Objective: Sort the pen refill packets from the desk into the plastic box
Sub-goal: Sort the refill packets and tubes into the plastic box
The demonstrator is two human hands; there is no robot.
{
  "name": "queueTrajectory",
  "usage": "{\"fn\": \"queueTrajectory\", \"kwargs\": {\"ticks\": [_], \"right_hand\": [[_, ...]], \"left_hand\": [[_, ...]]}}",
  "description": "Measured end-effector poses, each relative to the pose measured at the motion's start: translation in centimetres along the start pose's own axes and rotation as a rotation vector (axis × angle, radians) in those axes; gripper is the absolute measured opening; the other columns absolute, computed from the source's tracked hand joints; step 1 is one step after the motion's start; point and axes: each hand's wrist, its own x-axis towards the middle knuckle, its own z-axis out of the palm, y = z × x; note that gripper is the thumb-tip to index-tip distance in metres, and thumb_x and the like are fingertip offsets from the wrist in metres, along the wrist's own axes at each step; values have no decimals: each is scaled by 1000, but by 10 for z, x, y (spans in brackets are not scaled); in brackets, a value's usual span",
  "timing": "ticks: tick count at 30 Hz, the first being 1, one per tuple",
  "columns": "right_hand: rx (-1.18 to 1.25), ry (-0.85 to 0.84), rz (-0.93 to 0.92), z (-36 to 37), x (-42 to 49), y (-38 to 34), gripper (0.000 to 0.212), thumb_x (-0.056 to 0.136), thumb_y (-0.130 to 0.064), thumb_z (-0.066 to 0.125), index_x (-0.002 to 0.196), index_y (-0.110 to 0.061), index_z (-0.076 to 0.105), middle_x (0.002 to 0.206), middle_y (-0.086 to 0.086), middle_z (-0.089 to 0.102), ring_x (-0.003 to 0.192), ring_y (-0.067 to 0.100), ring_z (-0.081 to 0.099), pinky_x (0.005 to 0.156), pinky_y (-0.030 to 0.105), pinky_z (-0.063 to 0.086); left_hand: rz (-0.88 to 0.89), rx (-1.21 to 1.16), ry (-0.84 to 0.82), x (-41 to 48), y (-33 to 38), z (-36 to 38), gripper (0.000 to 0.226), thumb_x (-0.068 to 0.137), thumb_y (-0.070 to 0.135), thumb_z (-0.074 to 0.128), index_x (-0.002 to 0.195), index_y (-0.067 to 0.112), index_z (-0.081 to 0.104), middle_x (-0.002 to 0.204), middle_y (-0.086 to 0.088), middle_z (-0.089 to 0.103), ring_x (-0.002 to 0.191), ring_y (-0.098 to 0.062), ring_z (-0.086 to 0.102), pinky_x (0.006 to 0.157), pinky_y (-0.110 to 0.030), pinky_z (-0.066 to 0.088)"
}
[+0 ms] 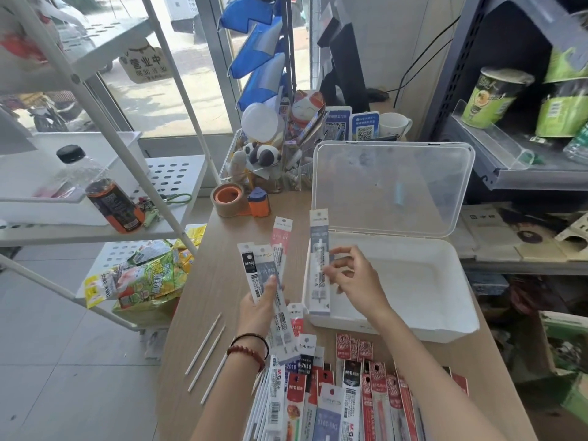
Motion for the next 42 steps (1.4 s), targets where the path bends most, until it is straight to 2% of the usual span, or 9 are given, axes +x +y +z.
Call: {"fn": "queueTrajectory", "kwargs": {"ticks": [3,5,11,14,19,26,29,35,42], "right_hand": [[-34,109,40,-4,11,10,29,90,-15,67,111,-23,48,97,-3,66,78,12,66,53,14,45],[-79,114,58,-3,16,17,27,90,-13,66,109,-23,50,98,-1,66,76,9,65,51,12,44],[-211,41,53,8,20,29,27,89,-11,68,113,-21,63,98,-1,66,75,7,64,52,8,45],[-373,25,24,8,19,28,35,88,-16,70,120,-26,62,100,-3,66,81,8,63,75,21,56],[-722,-43,-3,14,15,31,55,88,-31,69,139,-35,48,116,-2,64,100,14,58,77,27,47],[-939,-123,2,15,21,36,54,85,-40,70,136,-31,53,125,-1,55,115,19,51,91,35,48],[-873,-91,-6,14,21,35,46,89,-45,64,132,-32,55,128,-4,56,115,17,53,92,34,48],[-309,-105,-68,12,7,17,28,89,-45,63,112,-30,66,104,-14,68,92,1,64,78,17,50],[-126,-137,-136,13,-3,8,30,86,-42,64,108,-23,69,84,-7,75,73,4,70,71,13,52]], "left_hand": [[-14,-33,-4,-1,-3,-6,28,89,39,57,88,13,67,74,-6,70,53,-12,66,49,-23,51],[-17,-46,-18,-1,-4,-10,26,89,37,59,88,12,67,71,-5,70,47,-9,64,44,-21,49],[-20,-49,-54,1,-4,-12,20,85,32,63,85,12,62,71,-4,70,59,-17,66,58,-28,53],[-20,-31,-67,-1,-5,-13,21,84,34,64,87,13,61,77,-7,70,66,-20,67,63,-31,54],[-39,-61,-81,-3,-7,-10,19,85,32,64,84,14,60,72,-4,69,59,-15,66,54,-26,51],[-32,-80,-92,-4,-7,-11,20,84,33,65,84,14,59,71,-3,68,53,-11,65,45,-19,50],[-30,-108,-97,-4,-6,-12,19,84,33,66,84,15,60,72,-2,69,56,-12,65,48,-22,51],[15,-126,-95,0,-6,-13,18,82,32,68,84,14,63,72,-3,72,57,-13,68,50,-23,53],[100,-32,-114,2,-8,-1,18,83,31,67,91,15,67,81,-2,72,69,-14,68,59,-25,53]]}}
